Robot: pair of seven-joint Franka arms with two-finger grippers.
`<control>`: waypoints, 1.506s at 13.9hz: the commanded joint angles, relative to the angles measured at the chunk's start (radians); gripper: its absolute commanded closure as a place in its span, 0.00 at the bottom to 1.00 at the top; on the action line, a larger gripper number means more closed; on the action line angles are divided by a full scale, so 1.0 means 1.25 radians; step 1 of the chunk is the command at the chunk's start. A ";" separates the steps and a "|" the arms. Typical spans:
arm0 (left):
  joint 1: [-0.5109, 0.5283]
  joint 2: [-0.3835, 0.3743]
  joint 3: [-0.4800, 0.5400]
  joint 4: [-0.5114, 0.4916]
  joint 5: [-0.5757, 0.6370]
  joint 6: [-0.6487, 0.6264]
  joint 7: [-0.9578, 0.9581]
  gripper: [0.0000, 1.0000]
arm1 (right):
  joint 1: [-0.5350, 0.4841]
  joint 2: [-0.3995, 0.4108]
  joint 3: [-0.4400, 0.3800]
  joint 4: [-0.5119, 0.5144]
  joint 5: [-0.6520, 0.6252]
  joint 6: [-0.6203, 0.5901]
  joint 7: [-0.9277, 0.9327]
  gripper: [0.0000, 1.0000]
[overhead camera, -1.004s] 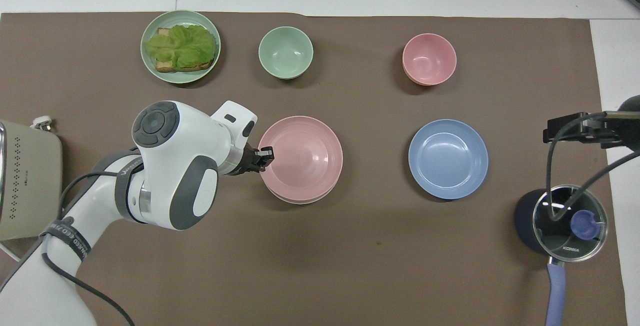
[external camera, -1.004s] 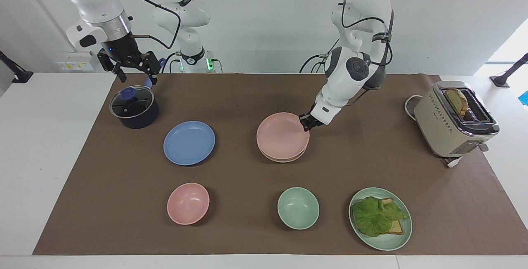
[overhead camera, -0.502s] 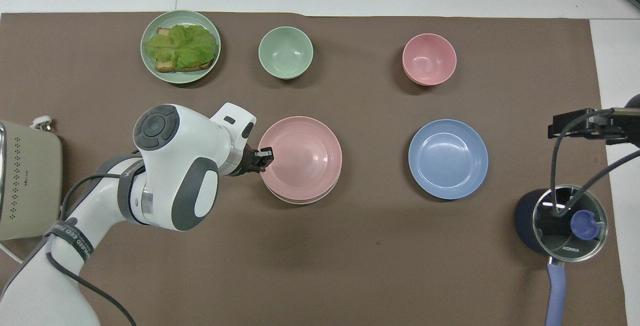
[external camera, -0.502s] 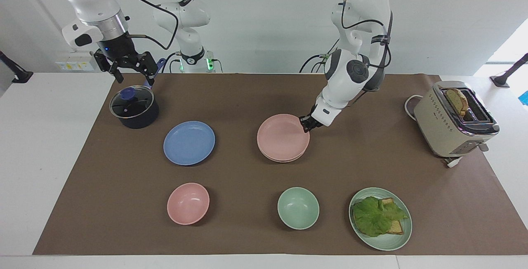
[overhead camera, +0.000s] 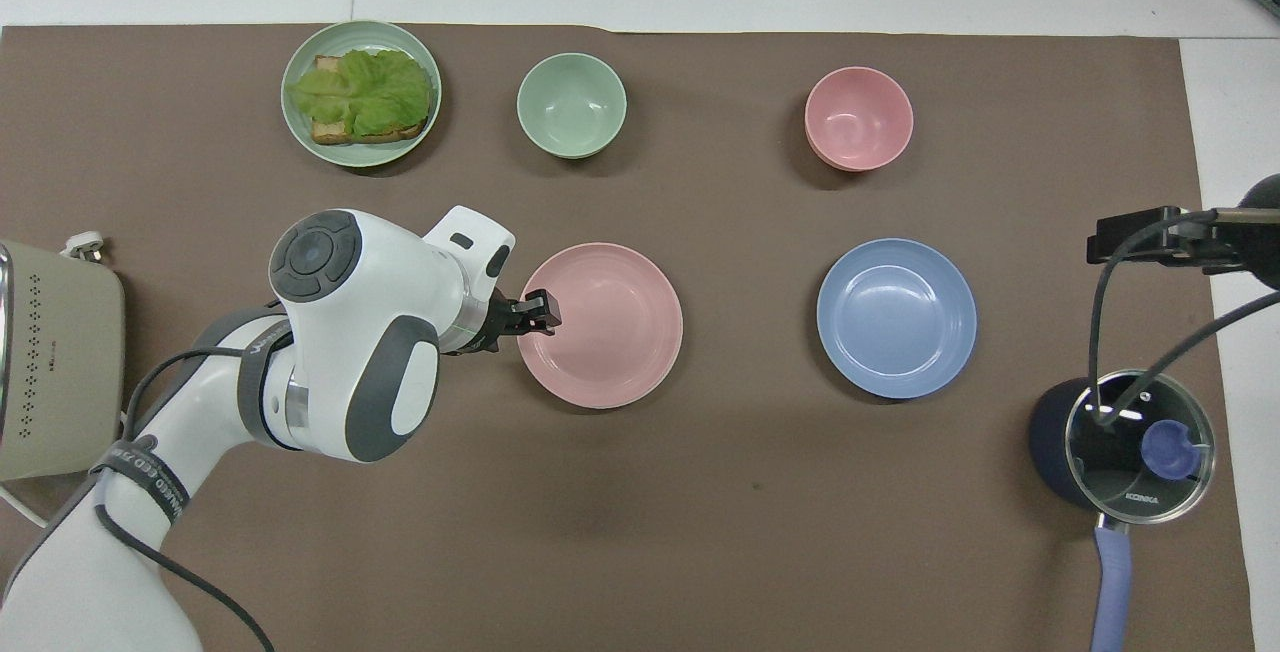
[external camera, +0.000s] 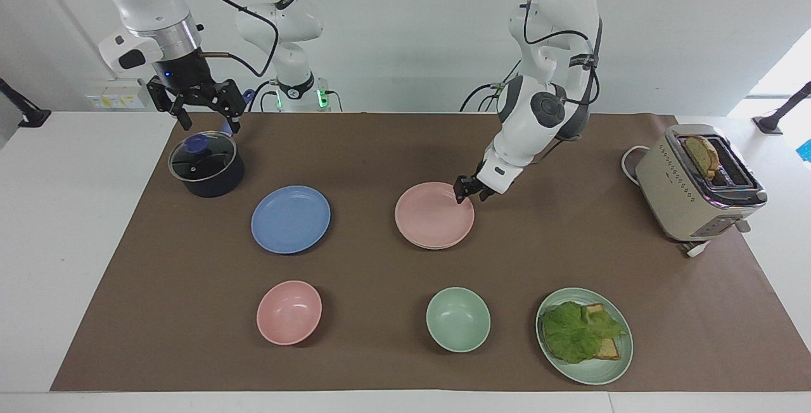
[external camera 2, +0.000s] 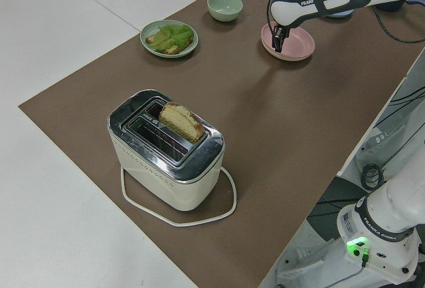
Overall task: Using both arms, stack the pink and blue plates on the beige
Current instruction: 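Release the pink plate and withdraw the left gripper while the right gripper reaches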
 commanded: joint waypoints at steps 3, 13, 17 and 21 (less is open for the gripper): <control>0.027 0.004 0.020 0.034 0.094 -0.075 0.014 0.00 | 0.003 -0.001 -0.015 -0.003 0.012 -0.001 -0.021 0.00; 0.287 -0.057 0.023 0.169 0.192 -0.309 0.258 0.00 | -0.047 0.003 -0.031 -0.092 0.001 0.028 -0.033 0.00; 0.309 -0.061 0.029 0.225 0.247 -0.349 0.304 0.00 | -0.040 0.064 -0.030 -0.222 0.005 0.216 -0.043 0.00; 0.308 -0.073 0.063 0.296 0.250 -0.420 0.361 0.00 | -0.036 0.125 -0.024 -0.229 0.009 0.306 -0.040 0.00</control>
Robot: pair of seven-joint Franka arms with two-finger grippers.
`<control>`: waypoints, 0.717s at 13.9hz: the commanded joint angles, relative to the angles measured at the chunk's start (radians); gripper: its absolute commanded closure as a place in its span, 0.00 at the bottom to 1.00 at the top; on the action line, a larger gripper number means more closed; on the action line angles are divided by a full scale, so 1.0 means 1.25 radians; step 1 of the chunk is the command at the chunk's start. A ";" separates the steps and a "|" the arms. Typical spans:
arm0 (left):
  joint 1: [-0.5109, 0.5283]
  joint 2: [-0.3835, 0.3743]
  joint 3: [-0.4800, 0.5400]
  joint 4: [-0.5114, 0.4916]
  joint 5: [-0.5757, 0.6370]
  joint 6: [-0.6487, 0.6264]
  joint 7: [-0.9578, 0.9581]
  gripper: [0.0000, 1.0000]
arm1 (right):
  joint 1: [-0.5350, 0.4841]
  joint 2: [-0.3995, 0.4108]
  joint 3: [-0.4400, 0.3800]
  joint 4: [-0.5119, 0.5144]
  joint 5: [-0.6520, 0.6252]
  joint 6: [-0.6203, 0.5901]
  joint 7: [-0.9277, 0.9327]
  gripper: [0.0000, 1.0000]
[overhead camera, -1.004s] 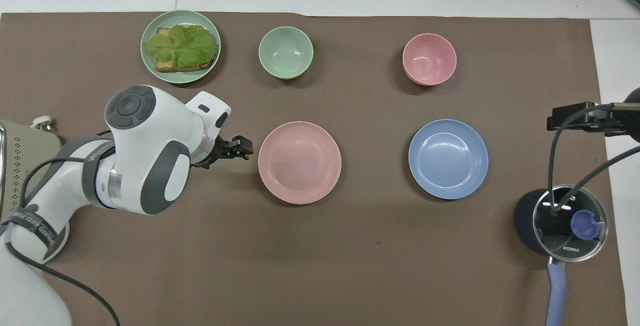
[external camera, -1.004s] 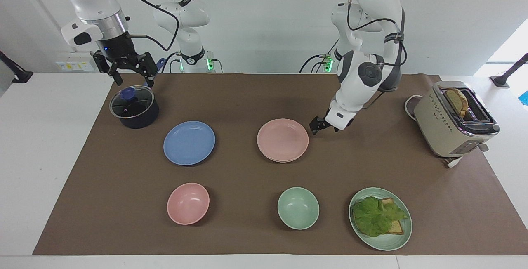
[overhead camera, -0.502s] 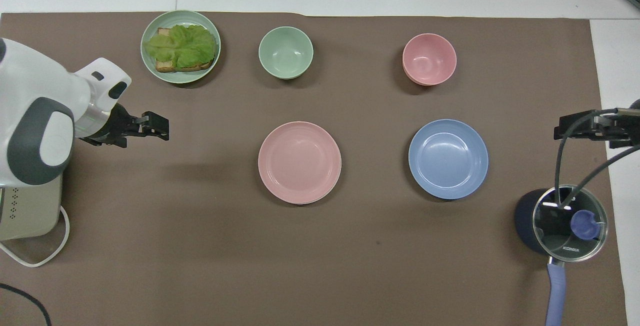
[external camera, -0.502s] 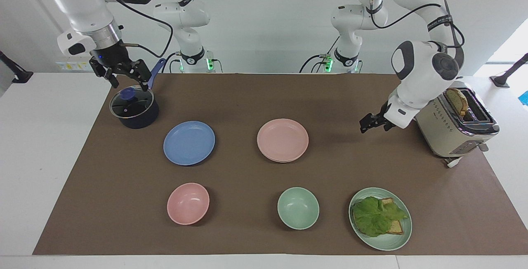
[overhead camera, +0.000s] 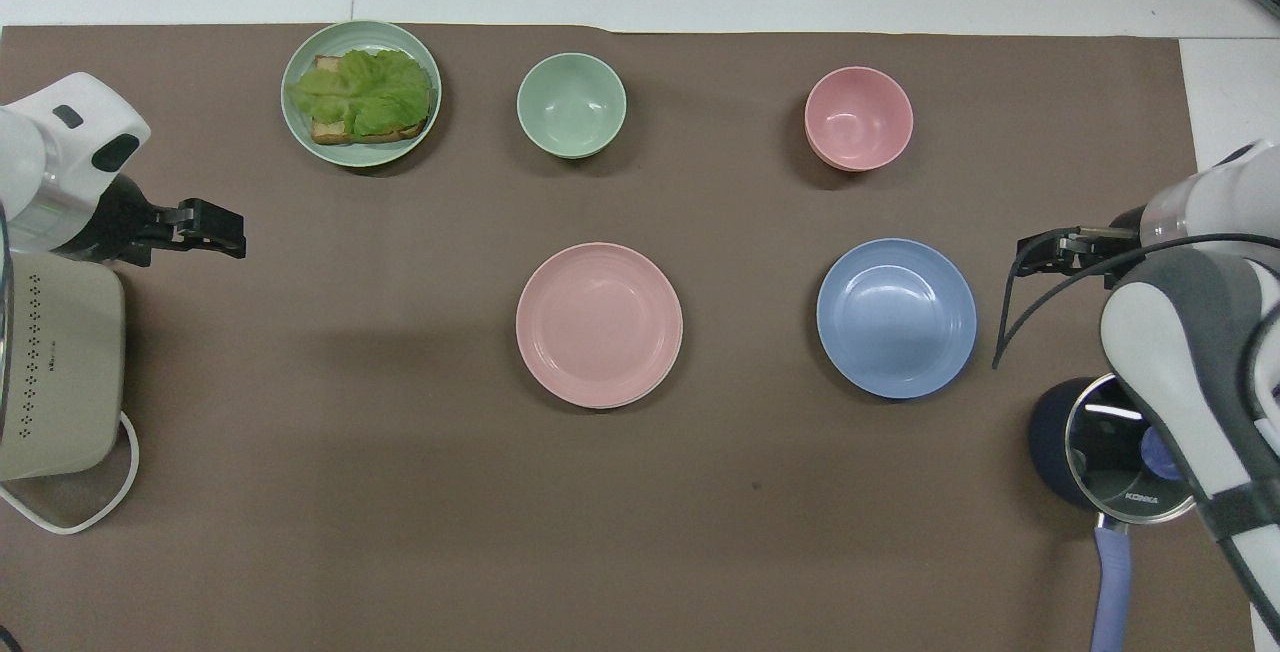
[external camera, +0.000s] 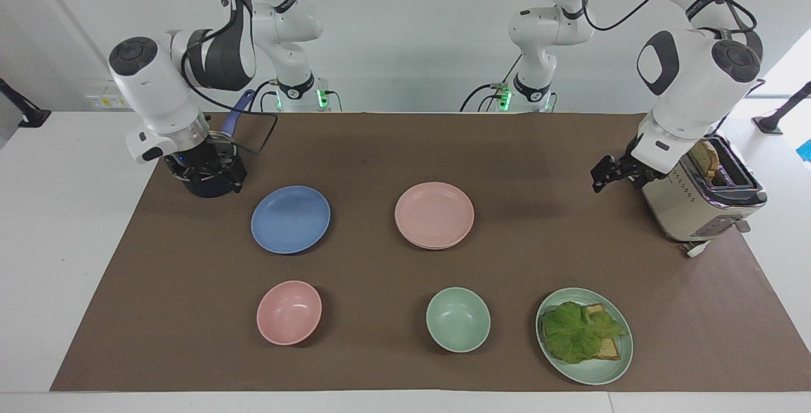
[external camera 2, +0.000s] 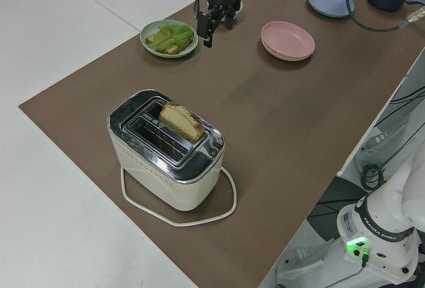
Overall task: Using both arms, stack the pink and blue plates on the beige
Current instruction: 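Release the pink plate and withdraw the left gripper while the right gripper reaches, then grasp the blue plate rim with the right gripper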
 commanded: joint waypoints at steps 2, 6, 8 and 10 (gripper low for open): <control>0.003 -0.023 0.017 0.067 0.018 -0.087 0.036 0.00 | 0.014 0.041 0.003 -0.025 0.010 0.058 -0.021 0.00; 0.003 -0.077 0.015 0.068 0.017 -0.119 0.035 0.00 | 0.038 0.077 0.005 -0.121 0.010 0.155 -0.045 0.00; 0.003 -0.100 0.017 0.068 0.017 -0.137 0.036 0.00 | 0.038 0.095 0.003 -0.150 0.011 0.207 -0.049 0.00; 0.002 -0.104 0.015 0.068 0.018 -0.146 0.035 0.00 | 0.032 0.099 0.003 -0.175 0.016 0.243 -0.048 0.00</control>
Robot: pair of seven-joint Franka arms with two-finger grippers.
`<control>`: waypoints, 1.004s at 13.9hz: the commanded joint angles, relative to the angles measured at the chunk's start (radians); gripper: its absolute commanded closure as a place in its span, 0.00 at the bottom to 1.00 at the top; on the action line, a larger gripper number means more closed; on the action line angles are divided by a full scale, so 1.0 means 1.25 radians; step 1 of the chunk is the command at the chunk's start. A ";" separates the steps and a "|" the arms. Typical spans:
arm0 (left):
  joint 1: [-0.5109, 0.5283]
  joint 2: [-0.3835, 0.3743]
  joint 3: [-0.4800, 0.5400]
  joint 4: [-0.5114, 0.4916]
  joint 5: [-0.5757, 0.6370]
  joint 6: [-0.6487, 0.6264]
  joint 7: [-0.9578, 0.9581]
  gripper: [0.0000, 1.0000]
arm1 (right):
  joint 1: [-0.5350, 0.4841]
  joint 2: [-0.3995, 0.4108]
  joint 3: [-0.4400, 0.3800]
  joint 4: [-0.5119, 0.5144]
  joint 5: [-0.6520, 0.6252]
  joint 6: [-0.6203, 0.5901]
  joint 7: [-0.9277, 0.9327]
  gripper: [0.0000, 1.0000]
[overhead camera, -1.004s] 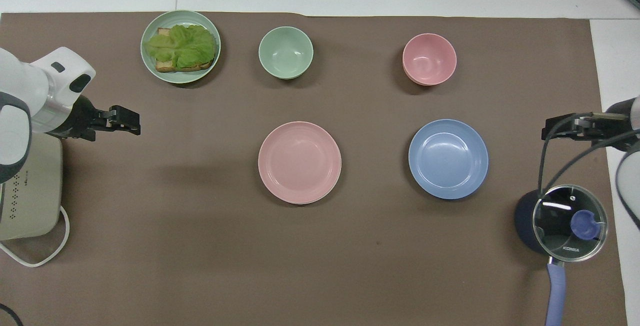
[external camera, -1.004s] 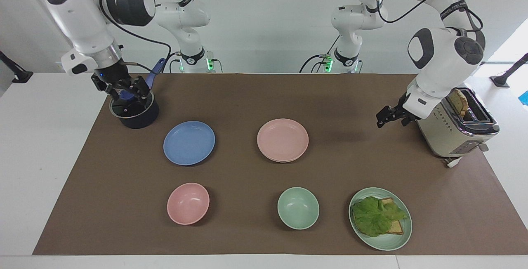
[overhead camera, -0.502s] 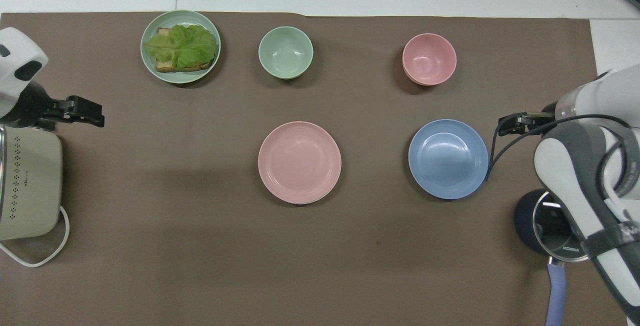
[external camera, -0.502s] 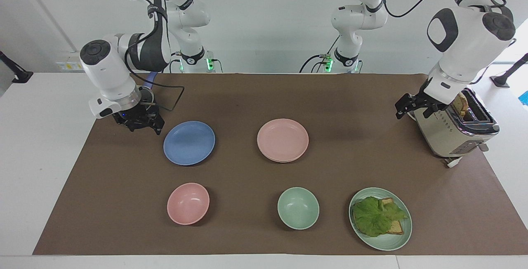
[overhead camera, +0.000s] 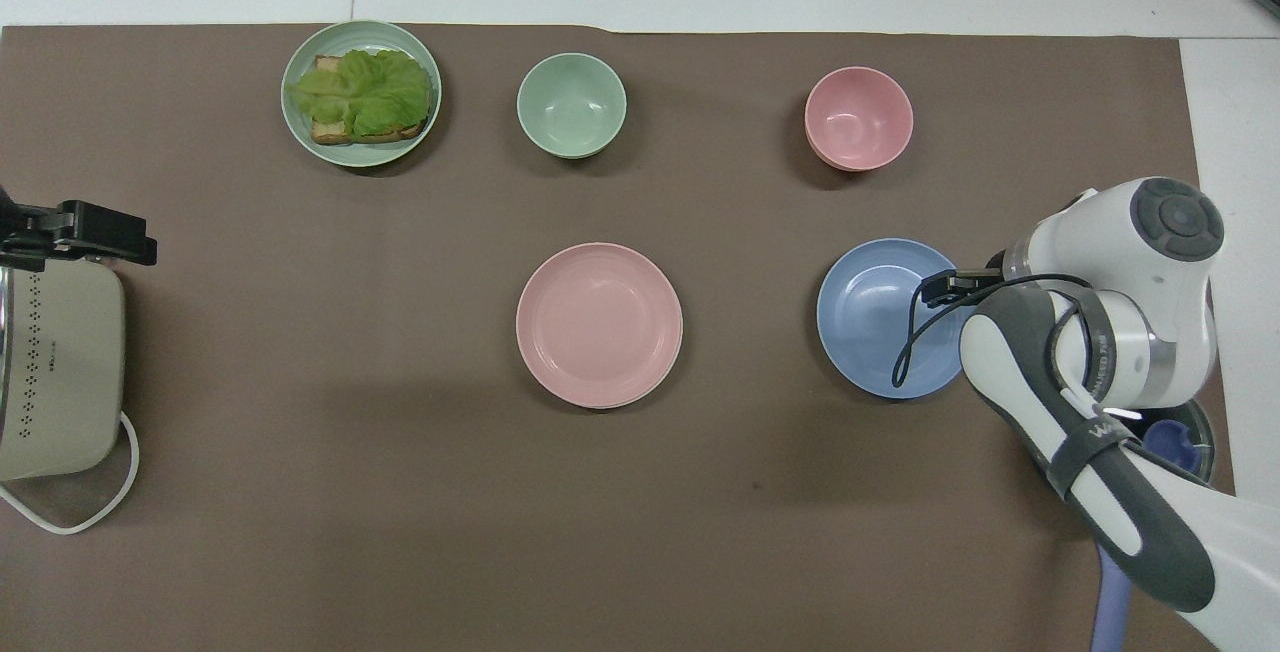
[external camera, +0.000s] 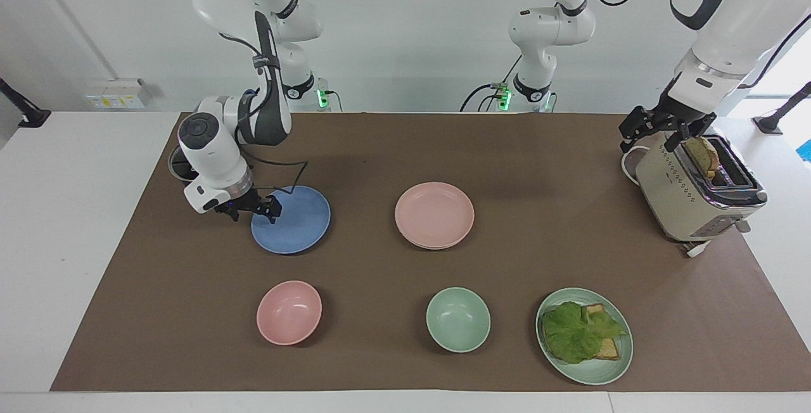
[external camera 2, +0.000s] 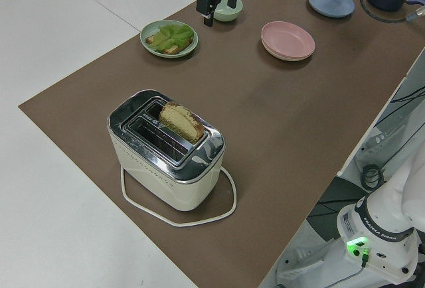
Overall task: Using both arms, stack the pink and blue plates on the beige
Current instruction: 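Grasp the blue plate rim with the right gripper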
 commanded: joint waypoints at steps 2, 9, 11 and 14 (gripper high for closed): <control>0.002 -0.011 -0.003 0.000 0.015 -0.017 0.007 0.00 | -0.014 0.000 0.001 -0.036 0.017 0.047 -0.030 0.00; -0.002 -0.011 -0.003 0.000 0.015 -0.017 0.004 0.00 | -0.017 0.002 0.001 -0.029 0.049 0.042 -0.028 0.97; 0.002 -0.011 -0.003 -0.001 0.015 -0.017 0.004 0.00 | -0.016 0.006 0.001 -0.020 0.049 0.035 -0.026 1.00; 0.002 -0.011 -0.003 0.000 0.015 -0.017 0.004 0.00 | -0.011 0.007 0.002 0.050 0.049 -0.069 -0.028 1.00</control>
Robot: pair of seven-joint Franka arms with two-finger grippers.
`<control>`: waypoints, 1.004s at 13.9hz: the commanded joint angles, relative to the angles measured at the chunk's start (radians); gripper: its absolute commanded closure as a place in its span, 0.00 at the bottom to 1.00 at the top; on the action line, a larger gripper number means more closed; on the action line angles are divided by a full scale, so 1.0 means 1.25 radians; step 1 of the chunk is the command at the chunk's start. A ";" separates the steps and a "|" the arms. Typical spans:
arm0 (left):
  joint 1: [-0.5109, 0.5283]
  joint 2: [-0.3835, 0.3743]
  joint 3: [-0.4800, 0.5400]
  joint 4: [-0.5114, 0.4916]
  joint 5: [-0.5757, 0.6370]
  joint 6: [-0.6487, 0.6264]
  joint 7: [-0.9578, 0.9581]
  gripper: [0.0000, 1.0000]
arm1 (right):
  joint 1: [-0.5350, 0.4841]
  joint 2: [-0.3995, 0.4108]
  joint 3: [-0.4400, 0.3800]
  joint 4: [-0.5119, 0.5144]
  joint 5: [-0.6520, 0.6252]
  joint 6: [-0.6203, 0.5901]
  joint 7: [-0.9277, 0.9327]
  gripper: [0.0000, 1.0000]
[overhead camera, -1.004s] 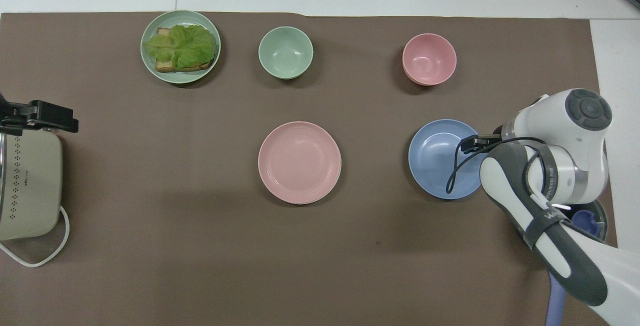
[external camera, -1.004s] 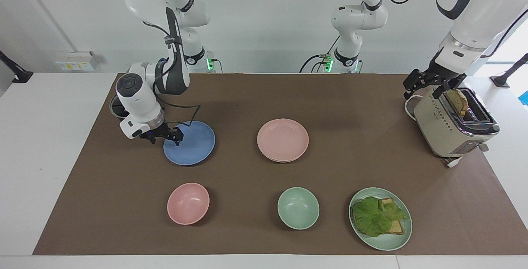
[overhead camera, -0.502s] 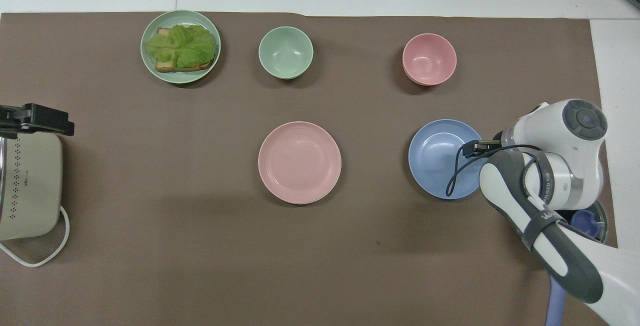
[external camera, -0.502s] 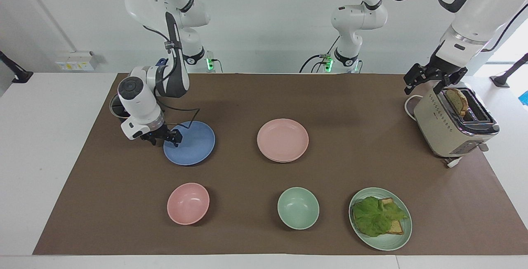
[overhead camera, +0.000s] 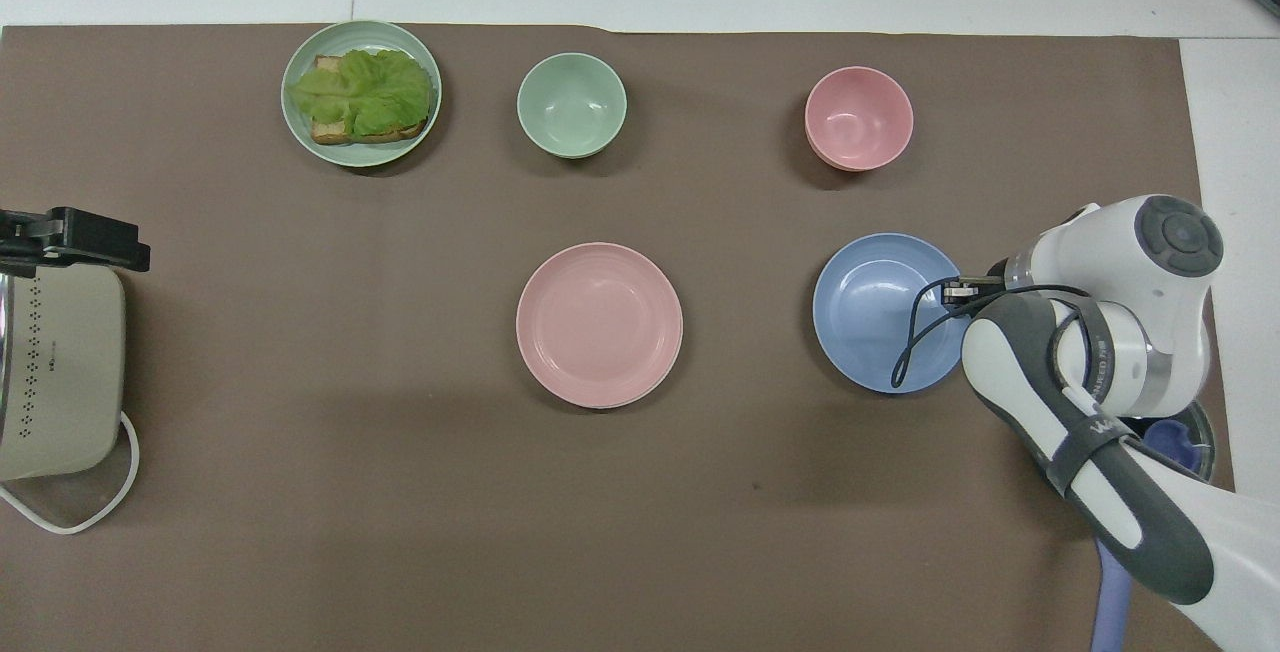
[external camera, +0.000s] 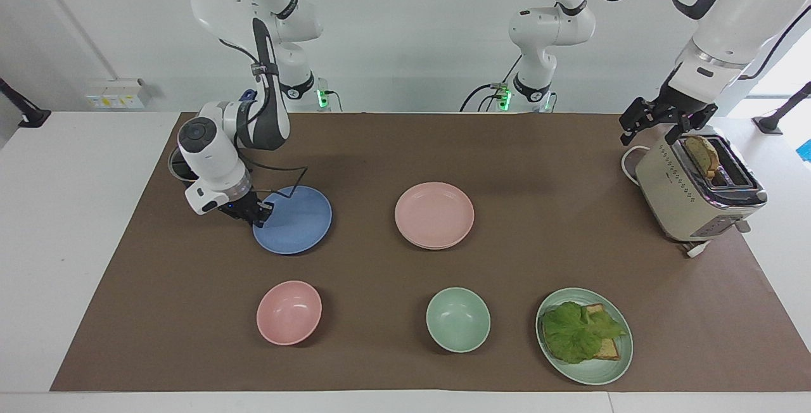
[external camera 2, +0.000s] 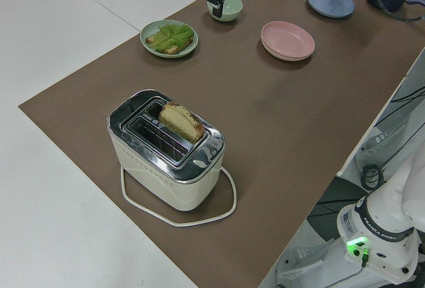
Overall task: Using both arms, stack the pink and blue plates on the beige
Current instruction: 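Grasp the blue plate rim with the right gripper, then lift the blue plate with the right gripper onto the pink plate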
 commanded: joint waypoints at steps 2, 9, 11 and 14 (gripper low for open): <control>0.001 -0.004 -0.001 0.000 0.015 -0.009 0.004 0.00 | 0.007 -0.012 0.005 0.112 0.017 -0.149 -0.016 1.00; 0.002 -0.004 -0.001 0.000 0.015 -0.009 0.004 0.00 | 0.018 -0.056 0.121 0.186 0.018 -0.212 -0.040 1.00; 0.002 -0.004 -0.001 0.000 0.015 -0.009 0.004 0.00 | 0.018 -0.055 0.161 0.186 0.017 -0.181 -0.070 1.00; 0.002 -0.004 -0.001 0.000 0.015 -0.009 0.004 0.00 | 0.020 -0.049 0.208 0.184 0.021 -0.112 -0.056 1.00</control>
